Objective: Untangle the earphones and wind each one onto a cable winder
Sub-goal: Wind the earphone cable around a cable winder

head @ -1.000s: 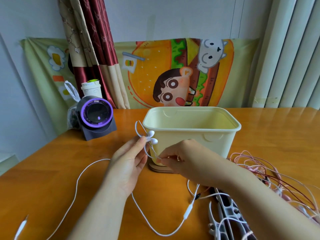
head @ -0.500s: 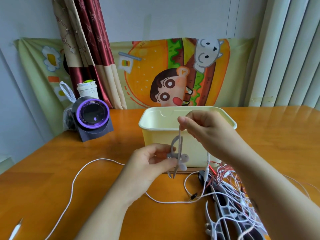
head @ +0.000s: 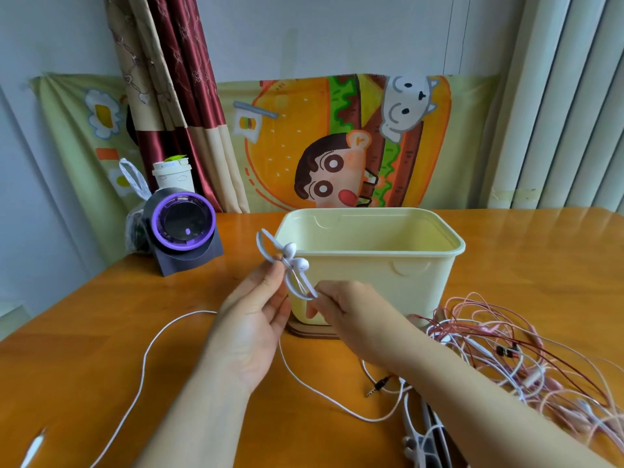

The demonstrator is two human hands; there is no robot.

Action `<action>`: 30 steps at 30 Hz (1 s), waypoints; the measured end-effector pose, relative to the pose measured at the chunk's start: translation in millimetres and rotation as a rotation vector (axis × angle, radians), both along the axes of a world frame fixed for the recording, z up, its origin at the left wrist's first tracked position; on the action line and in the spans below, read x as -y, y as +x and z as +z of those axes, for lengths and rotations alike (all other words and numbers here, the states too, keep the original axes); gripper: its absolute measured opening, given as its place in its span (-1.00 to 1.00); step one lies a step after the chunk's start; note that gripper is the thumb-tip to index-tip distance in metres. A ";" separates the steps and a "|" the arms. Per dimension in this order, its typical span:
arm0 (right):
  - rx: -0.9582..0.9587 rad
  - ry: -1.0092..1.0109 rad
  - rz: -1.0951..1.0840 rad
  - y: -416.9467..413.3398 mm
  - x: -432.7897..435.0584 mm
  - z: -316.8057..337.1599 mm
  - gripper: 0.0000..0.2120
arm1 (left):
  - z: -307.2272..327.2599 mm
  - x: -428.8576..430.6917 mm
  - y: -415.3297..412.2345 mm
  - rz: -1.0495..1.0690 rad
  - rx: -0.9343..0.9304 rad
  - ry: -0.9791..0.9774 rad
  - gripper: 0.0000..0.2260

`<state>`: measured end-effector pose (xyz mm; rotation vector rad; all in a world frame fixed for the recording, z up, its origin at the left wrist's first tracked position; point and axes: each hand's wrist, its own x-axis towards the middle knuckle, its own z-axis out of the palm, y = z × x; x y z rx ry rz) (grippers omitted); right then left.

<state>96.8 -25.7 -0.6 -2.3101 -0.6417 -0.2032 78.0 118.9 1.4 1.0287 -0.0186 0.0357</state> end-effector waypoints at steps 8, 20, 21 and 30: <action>-0.025 -0.161 0.070 -6.3 0.9 8.6 -0.72 | -9.2 -2.5 3.5 0.122 0.001 0.137 -0.79; 0.211 0.115 -0.071 -15.3 35.6 60.8 -0.82 | -6.0 5.4 -1.2 -0.039 0.246 0.598 -0.78; 0.221 0.137 -0.091 -14.0 35.5 59.2 -0.82 | -6.2 5.8 -1.1 -0.063 0.254 0.610 -0.76; 0.365 0.237 -0.107 -10.5 24.5 51.7 -0.83 | -4.8 -1.1 -0.9 -0.118 0.287 0.604 -0.73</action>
